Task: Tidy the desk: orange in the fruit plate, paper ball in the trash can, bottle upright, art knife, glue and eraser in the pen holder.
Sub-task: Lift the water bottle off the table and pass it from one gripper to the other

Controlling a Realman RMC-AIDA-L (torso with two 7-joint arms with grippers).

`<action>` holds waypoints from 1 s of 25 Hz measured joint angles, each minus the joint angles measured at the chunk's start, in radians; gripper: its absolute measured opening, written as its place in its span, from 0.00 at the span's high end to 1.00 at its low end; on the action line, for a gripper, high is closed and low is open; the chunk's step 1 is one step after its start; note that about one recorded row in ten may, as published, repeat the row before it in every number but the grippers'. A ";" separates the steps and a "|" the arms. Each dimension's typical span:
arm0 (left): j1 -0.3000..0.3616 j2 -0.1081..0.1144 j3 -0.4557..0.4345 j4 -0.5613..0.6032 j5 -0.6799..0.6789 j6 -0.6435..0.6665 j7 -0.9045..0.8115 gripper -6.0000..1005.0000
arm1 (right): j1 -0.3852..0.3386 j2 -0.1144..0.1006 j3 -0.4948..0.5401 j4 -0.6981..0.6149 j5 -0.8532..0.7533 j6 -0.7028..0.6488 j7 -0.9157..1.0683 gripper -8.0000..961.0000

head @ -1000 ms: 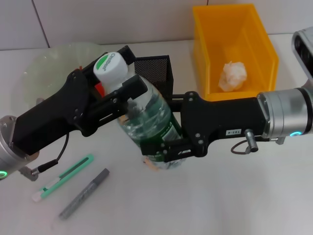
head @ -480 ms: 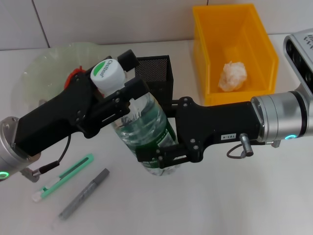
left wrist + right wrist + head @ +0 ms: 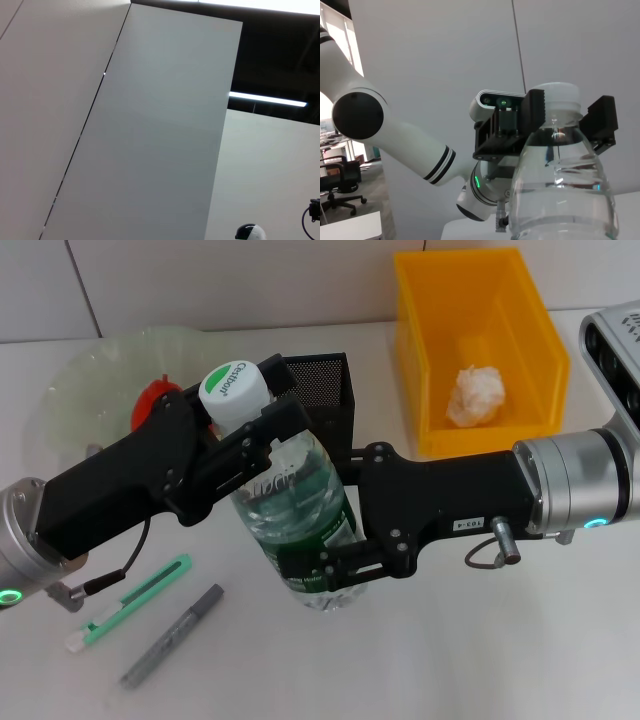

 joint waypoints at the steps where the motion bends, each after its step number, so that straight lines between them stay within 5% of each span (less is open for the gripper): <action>1: 0.000 0.000 0.000 0.000 0.000 0.000 0.000 0.52 | -0.001 0.000 -0.002 0.000 0.000 0.000 0.000 0.20; 25: 0.005 0.000 0.026 0.026 0.003 0.004 -0.003 0.55 | -0.010 -0.002 -0.004 0.064 0.055 -0.016 0.009 0.17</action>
